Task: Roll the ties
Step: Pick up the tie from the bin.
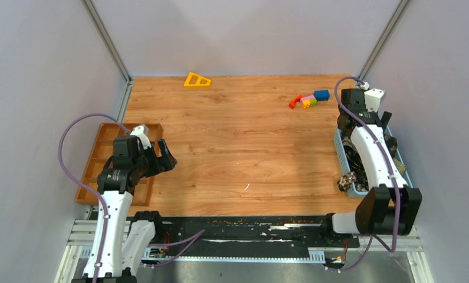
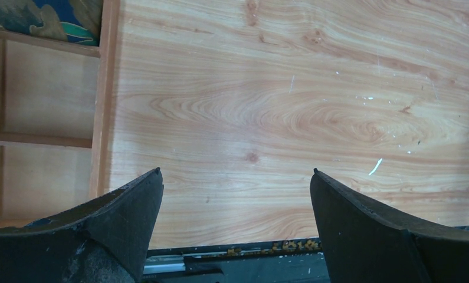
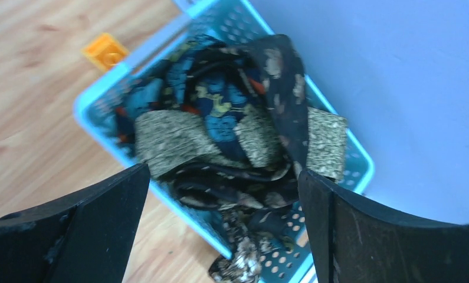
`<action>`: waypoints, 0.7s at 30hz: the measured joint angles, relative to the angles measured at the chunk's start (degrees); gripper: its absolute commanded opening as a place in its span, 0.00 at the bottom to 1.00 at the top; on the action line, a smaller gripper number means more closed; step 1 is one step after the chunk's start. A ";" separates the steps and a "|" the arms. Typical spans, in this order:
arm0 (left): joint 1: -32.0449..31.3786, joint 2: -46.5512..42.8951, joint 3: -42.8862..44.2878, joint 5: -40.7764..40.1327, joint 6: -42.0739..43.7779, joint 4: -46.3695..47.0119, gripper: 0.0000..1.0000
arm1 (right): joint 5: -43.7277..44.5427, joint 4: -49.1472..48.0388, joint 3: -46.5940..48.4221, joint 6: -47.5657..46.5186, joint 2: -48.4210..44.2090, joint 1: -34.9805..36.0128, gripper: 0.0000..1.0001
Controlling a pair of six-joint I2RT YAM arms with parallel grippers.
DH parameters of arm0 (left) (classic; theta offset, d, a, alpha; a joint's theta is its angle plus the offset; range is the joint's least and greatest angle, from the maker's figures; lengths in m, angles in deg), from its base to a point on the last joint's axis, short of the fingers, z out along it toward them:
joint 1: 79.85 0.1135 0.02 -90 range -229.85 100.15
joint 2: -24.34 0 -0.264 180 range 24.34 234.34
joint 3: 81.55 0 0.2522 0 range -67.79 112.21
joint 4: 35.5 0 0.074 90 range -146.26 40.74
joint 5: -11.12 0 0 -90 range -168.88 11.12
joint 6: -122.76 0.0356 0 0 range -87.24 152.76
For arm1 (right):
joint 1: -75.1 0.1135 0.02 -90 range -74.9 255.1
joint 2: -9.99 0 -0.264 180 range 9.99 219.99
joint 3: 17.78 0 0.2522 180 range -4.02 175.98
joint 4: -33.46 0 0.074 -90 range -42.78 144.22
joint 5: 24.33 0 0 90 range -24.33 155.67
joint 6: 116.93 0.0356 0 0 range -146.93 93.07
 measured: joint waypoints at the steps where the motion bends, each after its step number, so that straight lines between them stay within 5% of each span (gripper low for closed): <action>1: -0.28 0.04 0.00 0.02 0.02 0.02 1.00 | 0.85 0.70 0.83 -0.13 2.05 -1.46 1.00; 21: -3.80 2.36 0.00 0.61 0.13 0.09 1.00 | 8.13 2.64 9.01 -2.21 24.59 -16.85 0.99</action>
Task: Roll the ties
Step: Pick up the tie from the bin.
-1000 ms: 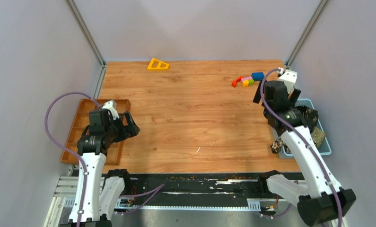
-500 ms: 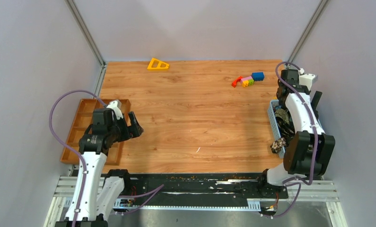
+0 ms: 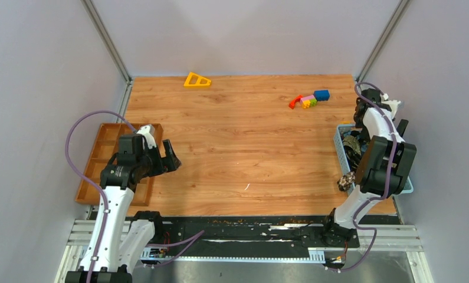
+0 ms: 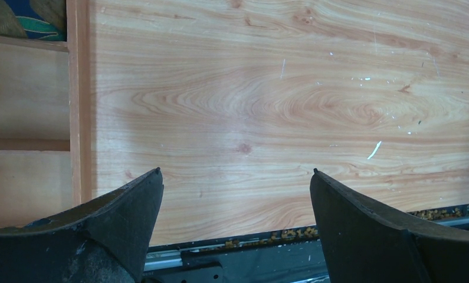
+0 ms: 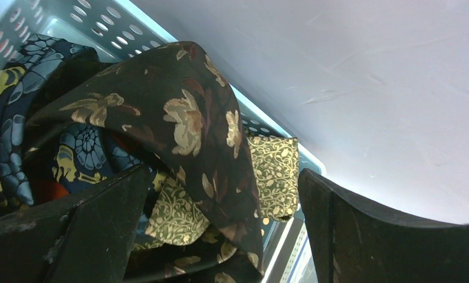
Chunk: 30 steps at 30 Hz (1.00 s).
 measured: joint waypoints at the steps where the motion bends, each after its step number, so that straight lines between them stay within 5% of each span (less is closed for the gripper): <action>1: -0.02 0.02 0.00 0.00 0.00 -0.02 1.00 | -0.22 -0.04 0.15 -0.02 0.79 -0.55 0.98; 6: -0.66 0.02 0.00 -0.09 0.00 -0.02 1.00 | -3.61 0.37 1.55 0.26 3.96 -4.57 0.81; 15: -1.01 0.00 0.00 -0.39 -0.02 -0.02 1.00 | -8.61 2.95 4.94 1.44 5.49 -8.50 0.02; 30: -1.03 -1.05 -0.02 -1.20 -0.07 0.02 1.00 | -10.80 4.33 7.61 0.61 -11.82 -0.85 0.00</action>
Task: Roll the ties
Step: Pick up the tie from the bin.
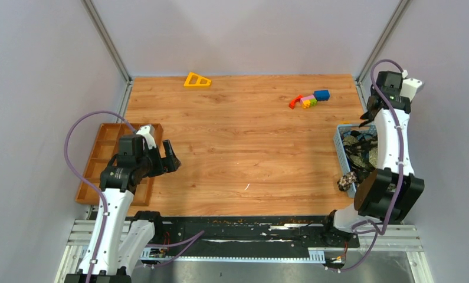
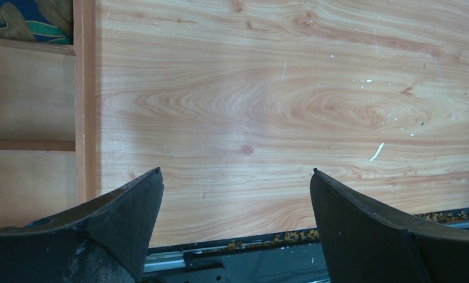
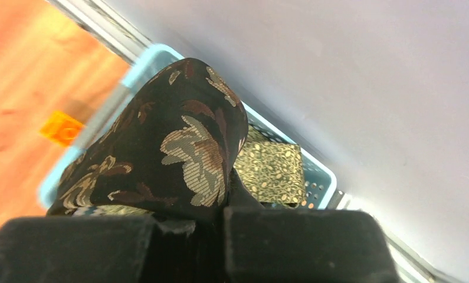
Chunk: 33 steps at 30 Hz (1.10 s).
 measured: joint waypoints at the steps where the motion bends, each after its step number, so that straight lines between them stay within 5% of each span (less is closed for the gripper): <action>1: 0.00 -0.04 0.00 -0.13 0.00 -0.02 1.00 | -0.74 0.20 1.07 -0.13 -1.51 1.11 0.00; 12: 0.00 -0.37 -0.02 -0.61 -0.15 0.02 1.00 | -21.94 -4.24 4.37 0.96 -19.04 5.38 0.00; 21: 0.00 -0.83 -0.02 -0.96 -0.22 0.07 1.00 | -46.38 -10.23 7.98 4.57 -21.11 7.32 0.00; 33: 0.00 -2.10 -0.09 -1.25 -0.39 0.28 1.00 | -49.20 -20.20 16.57 10.05 -18.27 27.82 0.00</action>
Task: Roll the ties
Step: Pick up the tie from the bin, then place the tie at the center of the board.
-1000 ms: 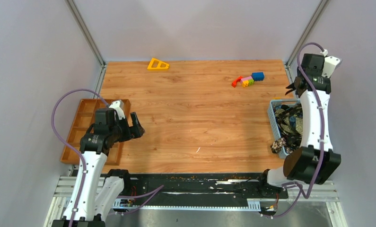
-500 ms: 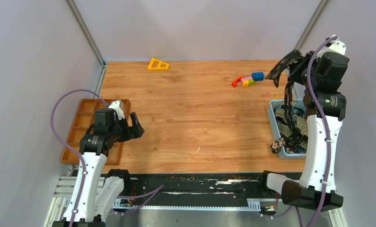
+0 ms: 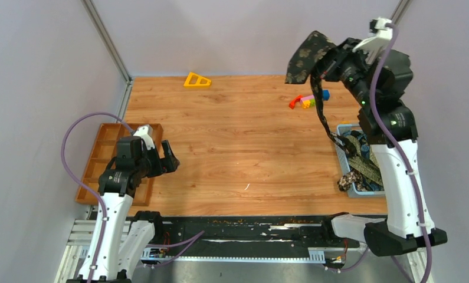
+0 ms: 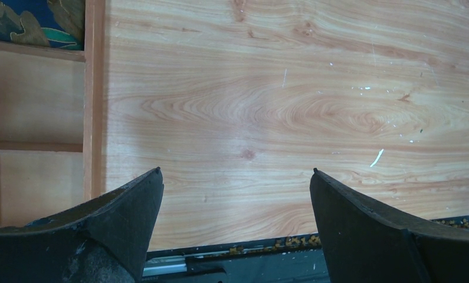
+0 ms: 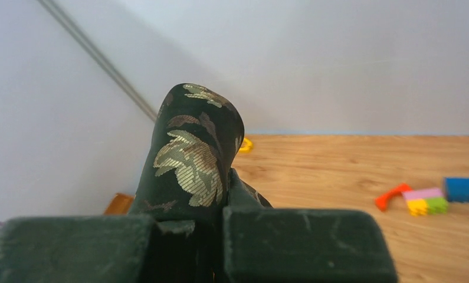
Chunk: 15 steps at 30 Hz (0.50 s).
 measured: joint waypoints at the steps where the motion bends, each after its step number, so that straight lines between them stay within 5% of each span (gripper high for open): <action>1: 0.00 -0.11 -0.09 0.00 0.00 0.00 1.00 | 0.87 -1.22 0.22 0.15 0.66 2.93 0.00; 7: 0.00 -1.07 -0.37 -0.33 -0.02 0.04 1.00 | 10.60 -6.78 6.05 -0.85 9.29 22.03 0.00; 15: -0.02 -1.88 -0.37 -1.51 -0.04 0.02 1.00 | 29.46 -10.23 31.87 -8.70 32.92 43.69 0.00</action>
